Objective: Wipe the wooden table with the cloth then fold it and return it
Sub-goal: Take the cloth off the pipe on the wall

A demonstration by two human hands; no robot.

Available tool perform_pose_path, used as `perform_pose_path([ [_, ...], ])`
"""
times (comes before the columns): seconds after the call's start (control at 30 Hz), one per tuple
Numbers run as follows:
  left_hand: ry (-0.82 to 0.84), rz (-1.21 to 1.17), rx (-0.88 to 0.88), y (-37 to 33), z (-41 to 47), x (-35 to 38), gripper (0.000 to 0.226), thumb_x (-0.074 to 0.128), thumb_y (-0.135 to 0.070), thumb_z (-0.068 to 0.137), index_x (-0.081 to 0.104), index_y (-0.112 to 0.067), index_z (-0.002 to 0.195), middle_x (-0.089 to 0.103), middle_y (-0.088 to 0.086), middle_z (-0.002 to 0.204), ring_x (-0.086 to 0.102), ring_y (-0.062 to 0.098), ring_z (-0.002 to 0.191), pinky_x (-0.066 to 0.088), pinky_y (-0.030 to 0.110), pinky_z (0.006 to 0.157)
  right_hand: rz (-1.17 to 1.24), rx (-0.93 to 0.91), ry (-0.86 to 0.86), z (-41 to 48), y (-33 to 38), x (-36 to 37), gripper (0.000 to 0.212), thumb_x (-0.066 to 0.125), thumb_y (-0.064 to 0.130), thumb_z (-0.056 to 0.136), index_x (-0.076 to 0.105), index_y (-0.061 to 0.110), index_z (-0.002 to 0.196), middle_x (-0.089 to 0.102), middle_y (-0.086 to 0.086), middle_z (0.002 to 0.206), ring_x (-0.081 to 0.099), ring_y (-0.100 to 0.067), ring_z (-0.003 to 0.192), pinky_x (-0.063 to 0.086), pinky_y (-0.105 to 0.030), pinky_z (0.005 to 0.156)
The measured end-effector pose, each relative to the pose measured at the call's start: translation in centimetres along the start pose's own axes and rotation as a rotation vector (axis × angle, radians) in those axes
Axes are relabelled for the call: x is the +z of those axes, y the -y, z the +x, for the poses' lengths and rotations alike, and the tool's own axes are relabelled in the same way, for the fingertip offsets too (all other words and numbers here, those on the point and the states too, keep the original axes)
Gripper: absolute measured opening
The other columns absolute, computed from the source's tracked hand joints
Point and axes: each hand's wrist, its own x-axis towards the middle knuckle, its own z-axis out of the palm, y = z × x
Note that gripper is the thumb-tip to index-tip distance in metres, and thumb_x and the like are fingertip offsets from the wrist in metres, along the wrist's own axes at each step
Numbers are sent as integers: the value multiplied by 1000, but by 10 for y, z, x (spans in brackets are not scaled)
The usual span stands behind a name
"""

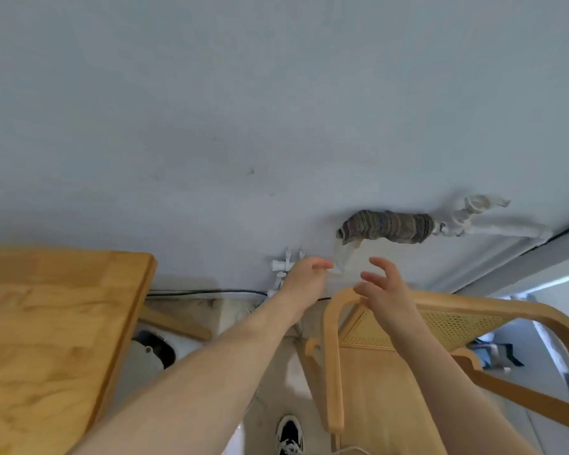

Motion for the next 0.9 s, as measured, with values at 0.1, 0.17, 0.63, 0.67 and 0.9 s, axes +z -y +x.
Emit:
perform_pose_path([
  [0.1, 39, -13, -74, -7, 57, 19, 42, 38, -16, 96, 47, -19, 136, 50, 6, 135, 50, 20, 115, 46, 35, 94, -29, 18, 69, 53, -16, -7, 52, 52, 10, 94, 38, 33, 138, 51, -1, 131, 61, -14, 95, 52, -33, 83],
  [0.17, 52, -16, -109, -8, 94, 33, 48, 39, -19, 97, 35, -22, 144, 41, 1, 142, 45, 17, 119, 47, 36, 98, -95, -23, 93, 88, -27, -13, 56, 49, 9, 95, 33, 36, 141, 48, -1, 132, 61, -11, 91, 51, -29, 73],
  [0.63, -86, -226, -45, -29, 165, 69, 17, 61, -15, 91, 74, -12, 82, 74, 7, 80, 66, 14, 72, 55, 25, 70, -670, -352, -7, 163, -48, -11, 93, 67, 10, 82, 12, 33, 153, 25, -4, 145, 29, -28, 132, 41, -38, 100],
  [0.67, -44, -206, 7, -37, 150, 66, 17, 61, -18, 91, 75, -10, 85, 73, 9, 80, 66, 12, 72, 54, 23, 70, -650, -412, -41, 160, -41, -14, 88, 68, 8, 80, 21, 32, 151, 31, -4, 141, 35, -28, 129, 45, -40, 99],
  [0.9, 21, -207, 151, -94, 47, 16, 46, 63, -37, 87, 61, 7, 72, 50, 5, 48, 56, 18, 54, 52, 28, 63, -239, -274, 240, 97, 52, -61, 47, 78, 20, 80, 60, 29, 123, 65, 10, 73, 61, -5, 66, 52, -24, 65],
])
